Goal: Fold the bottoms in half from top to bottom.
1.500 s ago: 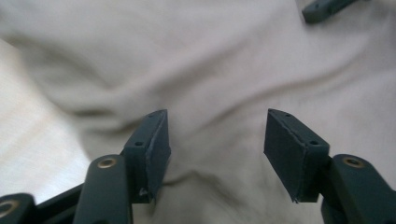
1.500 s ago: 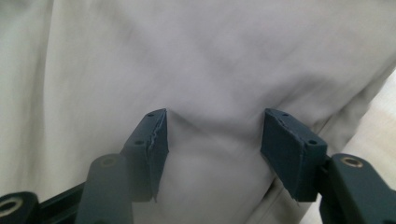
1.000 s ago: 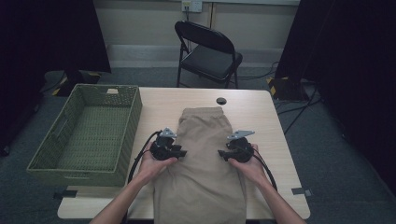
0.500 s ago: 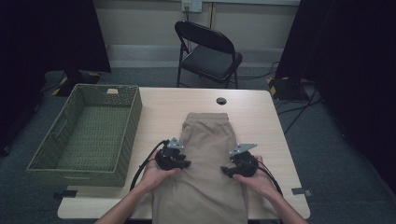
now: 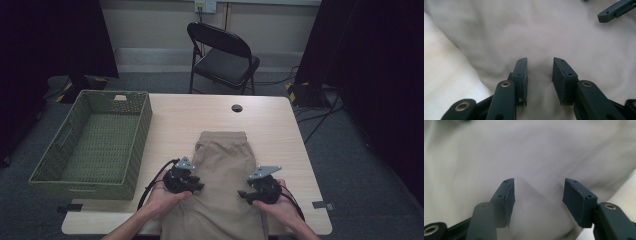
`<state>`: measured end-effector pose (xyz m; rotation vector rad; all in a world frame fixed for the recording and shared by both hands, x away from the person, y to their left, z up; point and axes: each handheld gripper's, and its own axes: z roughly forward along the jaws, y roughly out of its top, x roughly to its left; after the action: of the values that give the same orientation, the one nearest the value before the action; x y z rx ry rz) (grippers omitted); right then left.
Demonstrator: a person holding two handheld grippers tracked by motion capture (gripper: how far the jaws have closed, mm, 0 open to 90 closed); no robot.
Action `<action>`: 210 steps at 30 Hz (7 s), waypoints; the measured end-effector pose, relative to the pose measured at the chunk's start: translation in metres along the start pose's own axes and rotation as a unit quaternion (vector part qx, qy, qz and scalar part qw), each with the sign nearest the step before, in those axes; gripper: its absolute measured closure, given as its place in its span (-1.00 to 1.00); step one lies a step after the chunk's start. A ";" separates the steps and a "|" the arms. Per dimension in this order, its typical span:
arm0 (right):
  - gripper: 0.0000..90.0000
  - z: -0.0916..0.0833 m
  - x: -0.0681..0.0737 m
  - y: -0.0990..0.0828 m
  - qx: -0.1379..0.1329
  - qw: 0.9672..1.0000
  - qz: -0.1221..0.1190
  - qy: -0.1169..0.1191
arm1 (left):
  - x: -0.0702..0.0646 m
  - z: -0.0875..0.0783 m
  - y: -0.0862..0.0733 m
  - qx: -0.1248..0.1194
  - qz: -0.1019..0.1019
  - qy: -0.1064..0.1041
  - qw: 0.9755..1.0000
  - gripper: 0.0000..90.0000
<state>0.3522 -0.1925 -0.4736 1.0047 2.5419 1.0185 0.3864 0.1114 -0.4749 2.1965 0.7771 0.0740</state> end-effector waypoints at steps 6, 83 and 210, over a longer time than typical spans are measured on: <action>0.19 0.015 -0.029 0.024 -0.037 0.998 0.032 -0.037 | 0.022 0.017 0.018 -0.012 -0.020 0.034 0.999 0.47; 0.40 0.072 -0.057 0.060 -0.025 0.999 0.040 -0.015 | 0.051 -0.021 0.022 -0.071 -0.055 0.048 0.995 0.33; 0.63 -0.038 -0.043 0.133 -0.251 0.966 0.067 0.001 | 0.040 -0.090 0.088 -0.199 -0.022 0.074 0.977 0.54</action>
<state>0.4361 -0.1715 -0.3577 1.0232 2.0637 1.5921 0.4371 0.1489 -0.3590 1.8068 0.8139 0.3464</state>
